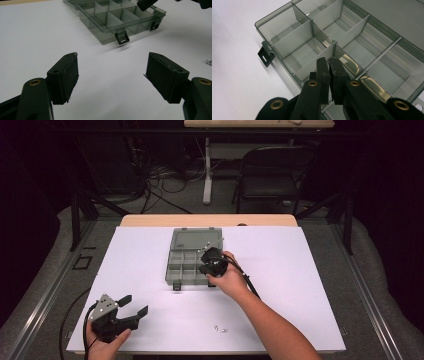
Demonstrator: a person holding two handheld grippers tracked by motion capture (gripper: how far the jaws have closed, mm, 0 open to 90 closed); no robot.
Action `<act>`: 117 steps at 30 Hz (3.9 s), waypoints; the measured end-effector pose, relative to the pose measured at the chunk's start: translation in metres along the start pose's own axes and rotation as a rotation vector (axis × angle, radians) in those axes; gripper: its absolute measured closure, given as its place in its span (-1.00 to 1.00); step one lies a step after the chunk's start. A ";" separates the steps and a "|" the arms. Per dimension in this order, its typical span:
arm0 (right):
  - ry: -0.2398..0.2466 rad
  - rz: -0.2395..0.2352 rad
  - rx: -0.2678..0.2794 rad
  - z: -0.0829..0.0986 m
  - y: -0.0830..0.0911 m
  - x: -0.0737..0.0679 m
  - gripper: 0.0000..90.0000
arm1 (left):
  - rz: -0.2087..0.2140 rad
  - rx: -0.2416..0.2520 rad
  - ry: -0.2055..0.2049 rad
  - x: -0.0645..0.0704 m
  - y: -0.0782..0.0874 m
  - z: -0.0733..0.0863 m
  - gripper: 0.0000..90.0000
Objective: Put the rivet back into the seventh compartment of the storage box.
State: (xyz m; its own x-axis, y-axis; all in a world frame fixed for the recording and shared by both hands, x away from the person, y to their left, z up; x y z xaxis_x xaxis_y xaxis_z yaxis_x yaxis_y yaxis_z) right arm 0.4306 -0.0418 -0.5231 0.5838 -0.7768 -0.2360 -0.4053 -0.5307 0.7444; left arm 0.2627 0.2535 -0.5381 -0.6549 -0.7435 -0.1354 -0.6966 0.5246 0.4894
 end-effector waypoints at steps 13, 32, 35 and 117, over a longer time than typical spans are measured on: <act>-0.008 0.000 0.003 0.000 0.004 0.003 0.59 | -0.005 0.002 0.003 0.000 0.000 0.000 -0.43; 0.071 0.014 0.064 0.016 0.036 -0.008 -0.09 | -0.010 0.007 0.004 0.000 0.001 0.000 -0.47; 0.077 0.010 0.058 0.019 0.041 -0.010 -0.10 | -0.011 0.009 0.005 0.000 0.001 0.000 -0.47; 0.049 -0.149 0.068 0.175 0.083 -0.022 0.56 | -0.007 0.012 0.008 0.002 0.000 -0.001 -0.49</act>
State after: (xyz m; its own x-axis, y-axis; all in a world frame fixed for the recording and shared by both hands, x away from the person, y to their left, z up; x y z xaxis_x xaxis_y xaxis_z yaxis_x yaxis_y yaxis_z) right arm 0.2607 -0.1285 -0.5655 0.6740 -0.6713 -0.3083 -0.3576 -0.6617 0.6590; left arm 0.2618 0.2515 -0.5372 -0.6476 -0.7504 -0.1322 -0.7047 0.5239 0.4785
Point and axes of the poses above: each handheld gripper's, and its own axes: y roughly backward along the jaws, z roughly out of its underside, x roughly to its right, the point moved 2 cm from there along -y, roughly forward along the jaws, and after that the axes turned 15 degrees about -y, right-handed, at the moved point
